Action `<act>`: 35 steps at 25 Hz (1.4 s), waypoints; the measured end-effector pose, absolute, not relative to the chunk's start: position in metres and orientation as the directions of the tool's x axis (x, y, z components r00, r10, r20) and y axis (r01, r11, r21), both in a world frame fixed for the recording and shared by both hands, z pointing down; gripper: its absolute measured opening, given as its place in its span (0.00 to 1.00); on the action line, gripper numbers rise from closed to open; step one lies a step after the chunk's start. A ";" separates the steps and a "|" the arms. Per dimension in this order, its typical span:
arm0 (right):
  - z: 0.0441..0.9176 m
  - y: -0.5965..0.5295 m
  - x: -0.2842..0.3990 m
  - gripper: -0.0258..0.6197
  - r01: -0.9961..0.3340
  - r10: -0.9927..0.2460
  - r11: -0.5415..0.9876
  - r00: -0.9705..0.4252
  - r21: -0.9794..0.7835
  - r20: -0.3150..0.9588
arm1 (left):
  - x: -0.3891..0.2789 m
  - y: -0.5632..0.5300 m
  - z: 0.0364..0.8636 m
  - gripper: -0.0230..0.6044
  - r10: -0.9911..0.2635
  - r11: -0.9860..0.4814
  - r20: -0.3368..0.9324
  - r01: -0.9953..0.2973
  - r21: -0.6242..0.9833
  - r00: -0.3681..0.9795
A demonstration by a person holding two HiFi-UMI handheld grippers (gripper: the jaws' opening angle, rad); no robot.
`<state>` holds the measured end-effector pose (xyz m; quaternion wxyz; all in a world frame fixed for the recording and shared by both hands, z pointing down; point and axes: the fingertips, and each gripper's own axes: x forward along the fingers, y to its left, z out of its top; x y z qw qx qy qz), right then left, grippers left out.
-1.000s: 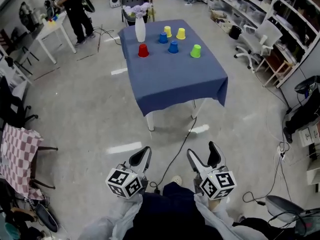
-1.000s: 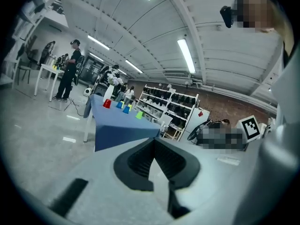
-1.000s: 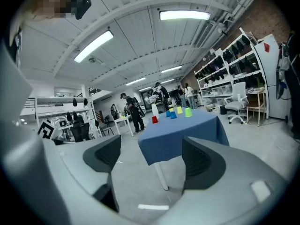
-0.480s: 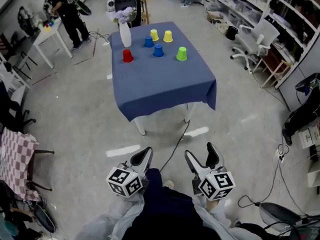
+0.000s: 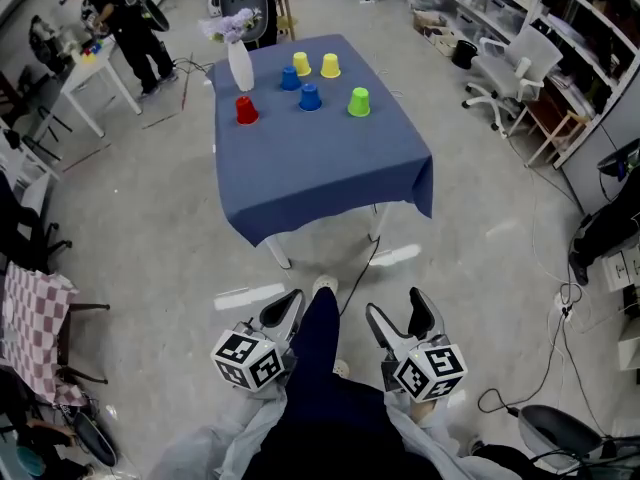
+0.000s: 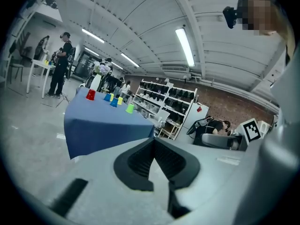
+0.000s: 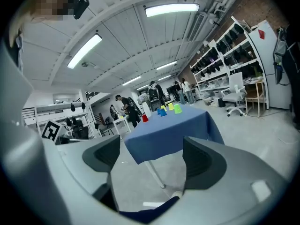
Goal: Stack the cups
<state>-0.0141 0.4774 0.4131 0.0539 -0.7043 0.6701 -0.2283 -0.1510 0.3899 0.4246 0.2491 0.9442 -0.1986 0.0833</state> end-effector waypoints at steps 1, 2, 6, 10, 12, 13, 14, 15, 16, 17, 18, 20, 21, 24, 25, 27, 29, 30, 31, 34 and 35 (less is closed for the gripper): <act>0.416 0.471 -0.012 0.68 -0.919 -0.967 -0.094 -0.007 -0.384 0.254 | -0.148 0.386 0.427 0.03 -0.330 -0.796 0.259 -0.415 0.441 0.908; 0.418 0.465 -0.009 0.68 -0.919 -0.966 -0.089 -0.014 -0.383 0.259 | -0.145 0.381 0.430 0.03 -0.327 -0.794 0.263 -0.415 0.445 0.907; 0.415 0.426 0.007 0.68 -0.927 -0.965 -0.058 -0.043 -0.369 0.259 | -0.129 0.345 0.435 0.03 -0.349 -0.778 0.268 -0.437 0.452 0.898; 0.410 0.379 0.029 0.68 -0.931 -0.963 -0.047 -0.054 -0.361 0.266 | -0.109 0.296 0.432 0.03 -0.361 -0.769 0.263 -0.445 0.459 0.895; 0.408 0.355 0.043 0.68 -0.933 -0.961 -0.051 -0.051 -0.357 0.272 | -0.096 0.270 0.430 0.03 -0.363 -0.767 0.260 -0.445 0.462 0.895; 0.407 0.343 0.049 0.68 -0.933 -0.961 -0.054 -0.049 -0.356 0.272 | -0.090 0.257 0.428 0.03 -0.361 -0.768 0.259 -0.443 0.462 0.896; 0.405 0.330 0.055 0.68 -0.933 -0.961 -0.056 -0.046 -0.357 0.272 | -0.084 0.244 0.426 0.03 -0.358 -0.770 0.260 -0.441 0.461 0.897; 0.402 0.317 0.060 0.68 -0.932 -0.962 -0.057 -0.045 -0.357 0.271 | -0.079 0.231 0.424 0.03 -0.353 -0.773 0.262 -0.438 0.459 0.898; 0.400 0.304 0.065 0.68 -0.933 -0.962 -0.056 -0.045 -0.356 0.270 | -0.074 0.219 0.423 0.03 -0.350 -0.776 0.263 -0.435 0.456 0.899; 0.399 0.291 0.070 0.68 -0.934 -0.962 -0.055 -0.046 -0.353 0.270 | -0.069 0.206 0.423 0.03 -0.348 -0.778 0.264 -0.434 0.455 0.900; 0.398 0.279 0.075 0.68 -0.935 -0.962 -0.053 -0.047 -0.350 0.270 | -0.064 0.194 0.423 0.03 -0.348 -0.777 0.263 -0.434 0.456 0.900; 0.396 0.253 0.084 0.68 -0.936 -0.962 -0.047 -0.052 -0.349 0.269 | -0.056 0.168 0.423 0.03 -0.356 -0.769 0.260 -0.440 0.464 0.897; 0.396 0.240 0.088 0.68 -0.936 -0.962 -0.042 -0.057 -0.349 0.268 | -0.052 0.155 0.422 0.03 -0.362 -0.764 0.257 -0.443 0.469 0.896; 0.396 0.200 0.098 0.68 -0.939 -0.960 -0.030 -0.069 -0.343 0.271 | -0.044 0.118 0.421 0.03 -0.369 -0.757 0.248 -0.444 0.480 0.896; 0.396 0.187 0.100 0.68 -0.939 -0.960 -0.025 -0.073 -0.342 0.271 | -0.042 0.107 0.422 0.03 -0.367 -0.757 0.247 -0.442 0.480 0.897; 0.395 0.163 0.103 0.68 -0.940 -0.961 -0.015 -0.081 -0.341 0.266 | -0.041 0.087 0.423 0.03 -0.368 -0.759 0.247 -0.443 0.477 0.896; 0.392 0.142 0.106 0.68 -0.941 -0.963 -0.006 -0.086 -0.338 0.257 | -0.040 0.066 0.424 0.03 -0.380 -0.755 0.245 -0.452 0.476 0.892; 0.392 0.132 0.108 0.68 -0.942 -0.963 -0.002 -0.088 -0.337 0.254 | -0.040 0.057 0.425 0.03 -0.387 -0.750 0.245 -0.458 0.477 0.889; 0.391 0.124 0.109 0.68 -0.941 -0.963 0.001 -0.091 -0.337 0.252 | -0.040 0.050 0.425 0.03 -0.394 -0.745 0.245 -0.464 0.479 0.886; 0.393 0.107 0.110 0.68 -0.940 -0.960 0.009 -0.103 -0.342 0.259 | -0.039 0.035 0.426 0.03 -0.401 -0.741 0.245 -0.469 0.481 0.883; 0.395 0.104 0.109 0.68 -0.940 -0.958 0.012 -0.109 -0.341 0.267 | -0.040 0.033 0.426 0.03 -0.401 -0.741 0.247 -0.471 0.479 0.882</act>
